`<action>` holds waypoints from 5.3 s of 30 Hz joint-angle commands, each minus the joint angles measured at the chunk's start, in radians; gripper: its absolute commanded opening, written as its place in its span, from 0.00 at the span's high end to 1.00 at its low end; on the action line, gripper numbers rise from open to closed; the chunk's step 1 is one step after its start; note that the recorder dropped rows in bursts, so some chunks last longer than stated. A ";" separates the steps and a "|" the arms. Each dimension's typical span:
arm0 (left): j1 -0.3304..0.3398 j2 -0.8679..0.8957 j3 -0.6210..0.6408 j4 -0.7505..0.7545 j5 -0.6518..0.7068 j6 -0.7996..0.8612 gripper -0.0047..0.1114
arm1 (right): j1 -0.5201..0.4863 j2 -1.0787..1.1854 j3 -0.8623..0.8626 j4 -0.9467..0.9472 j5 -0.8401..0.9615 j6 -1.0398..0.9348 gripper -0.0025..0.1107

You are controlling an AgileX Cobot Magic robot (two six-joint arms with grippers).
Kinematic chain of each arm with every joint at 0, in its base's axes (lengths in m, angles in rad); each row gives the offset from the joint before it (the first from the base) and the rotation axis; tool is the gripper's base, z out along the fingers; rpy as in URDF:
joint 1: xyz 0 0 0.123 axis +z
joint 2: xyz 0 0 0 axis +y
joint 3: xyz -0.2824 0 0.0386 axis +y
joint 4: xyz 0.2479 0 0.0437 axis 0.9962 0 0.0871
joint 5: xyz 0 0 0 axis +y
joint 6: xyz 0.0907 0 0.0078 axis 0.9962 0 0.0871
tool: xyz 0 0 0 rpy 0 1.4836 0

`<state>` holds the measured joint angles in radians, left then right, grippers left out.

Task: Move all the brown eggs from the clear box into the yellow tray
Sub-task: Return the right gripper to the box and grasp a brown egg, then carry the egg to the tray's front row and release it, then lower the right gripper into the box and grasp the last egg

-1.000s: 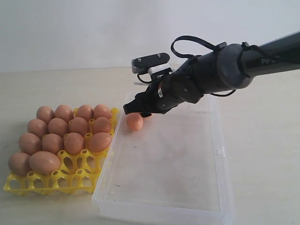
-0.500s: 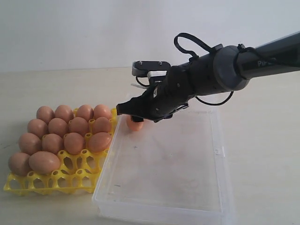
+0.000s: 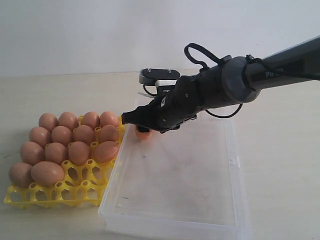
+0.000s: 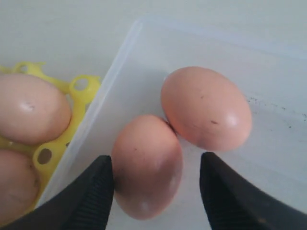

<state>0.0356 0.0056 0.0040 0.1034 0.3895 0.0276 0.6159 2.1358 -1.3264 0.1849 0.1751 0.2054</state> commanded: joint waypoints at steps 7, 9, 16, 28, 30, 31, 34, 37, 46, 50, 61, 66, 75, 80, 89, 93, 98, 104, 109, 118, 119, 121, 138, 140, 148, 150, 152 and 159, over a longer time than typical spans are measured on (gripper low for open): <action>-0.006 -0.006 -0.004 -0.002 -0.009 -0.005 0.96 | 0.000 0.078 -0.112 0.003 0.036 -0.008 0.51; -0.006 -0.006 -0.004 -0.002 -0.009 -0.005 0.96 | 0.000 0.085 -0.120 0.003 0.053 -0.008 0.51; -0.006 -0.006 -0.004 -0.002 -0.009 -0.005 0.96 | 0.000 0.098 -0.120 0.003 0.081 -0.014 0.56; -0.006 -0.006 -0.004 -0.002 -0.009 -0.005 0.96 | -0.002 -0.037 -0.110 -0.149 0.192 -0.057 0.98; -0.006 -0.006 -0.004 -0.002 -0.009 -0.005 0.96 | 0.007 -0.103 -0.106 -0.193 0.255 -0.093 0.98; -0.006 -0.006 -0.004 -0.002 -0.009 -0.005 0.96 | 0.031 -0.141 -0.106 -0.193 0.313 -0.143 0.98; -0.006 -0.006 -0.004 -0.002 -0.009 -0.005 0.96 | 0.096 -0.179 -0.106 -0.173 0.389 -0.228 0.98; -0.006 -0.006 -0.004 -0.002 -0.009 -0.005 0.96 | 0.155 -0.184 -0.106 -0.100 0.410 -0.300 0.98; -0.006 -0.006 -0.004 -0.002 -0.009 -0.005 0.96 | 0.290 -0.180 -0.106 0.147 0.351 -0.562 0.98; -0.006 -0.006 -0.004 -0.002 -0.009 -0.005 0.96 | 0.315 -0.155 -0.108 0.197 0.326 -0.593 0.98; -0.006 -0.006 -0.004 -0.002 -0.009 -0.005 0.96 | 0.337 -0.027 -0.180 0.224 0.305 -0.607 0.98; -0.006 -0.006 -0.004 -0.002 -0.009 -0.005 0.96 | 0.337 -0.023 -0.180 0.206 0.372 -0.607 0.98; -0.006 -0.006 -0.004 -0.002 -0.009 -0.005 0.96 | 0.326 -0.077 -0.182 -0.059 0.477 -0.489 0.98; -0.006 -0.006 -0.004 -0.002 -0.009 -0.005 0.96 | 0.315 -0.087 -0.189 -0.162 0.488 -0.437 0.98; -0.006 -0.006 -0.004 -0.002 -0.009 -0.005 0.96 | 0.315 -0.074 -0.217 -0.162 0.483 -0.449 0.98; -0.006 -0.006 -0.004 -0.002 -0.009 -0.005 0.96 | 0.315 -0.060 -0.217 -0.158 0.481 -0.449 0.98; -0.006 -0.006 -0.004 -0.002 -0.009 -0.005 0.96 | 0.315 -0.046 -0.217 -0.147 0.481 -0.449 0.98; -0.006 -0.006 -0.004 -0.002 -0.009 -0.005 0.96 | 0.327 -0.046 -0.217 -0.014 0.481 -0.549 0.98; -0.006 -0.006 -0.004 -0.002 -0.009 -0.005 0.96 | 0.327 -0.043 -0.217 -0.012 0.483 -0.549 0.97; -0.006 -0.006 -0.004 -0.002 -0.009 -0.005 0.96 | 0.327 -0.043 -0.217 -0.012 0.483 -0.554 0.63; -0.006 -0.006 -0.004 -0.002 -0.009 -0.005 0.96 | 0.327 -0.040 -0.217 -0.012 0.483 -0.554 0.60; -0.006 -0.006 -0.004 -0.002 -0.009 -0.005 0.96 | 0.327 -0.040 -0.217 -0.012 0.483 -0.554 0.57; -0.006 -0.006 -0.004 -0.002 -0.009 -0.005 0.96 | 0.324 -0.106 -0.217 -0.215 0.483 -0.440 0.50; -0.006 -0.006 -0.004 -0.002 -0.009 -0.005 0.96 | 0.295 -0.192 -0.217 -0.458 0.498 -0.192 0.57; -0.006 -0.006 -0.004 -0.002 -0.009 -0.005 0.96 | 0.173 -0.180 -0.215 -0.530 0.612 0.136 0.55; -0.006 -0.006 -0.004 -0.002 -0.009 -0.005 0.96 | 0.127 -0.123 -0.215 -0.474 0.531 0.136 0.53; -0.006 -0.006 -0.004 -0.002 -0.009 -0.005 0.96 | 0.080 -0.073 -0.215 -0.476 0.472 0.184 0.52; -0.006 -0.006 -0.004 -0.002 -0.009 -0.005 0.96 | -0.005 0.033 -0.215 -0.322 0.251 0.252 0.52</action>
<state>0.0356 0.0056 0.0040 0.1034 0.3895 0.0276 0.6173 2.1606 -1.5430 -0.2034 0.5018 0.4530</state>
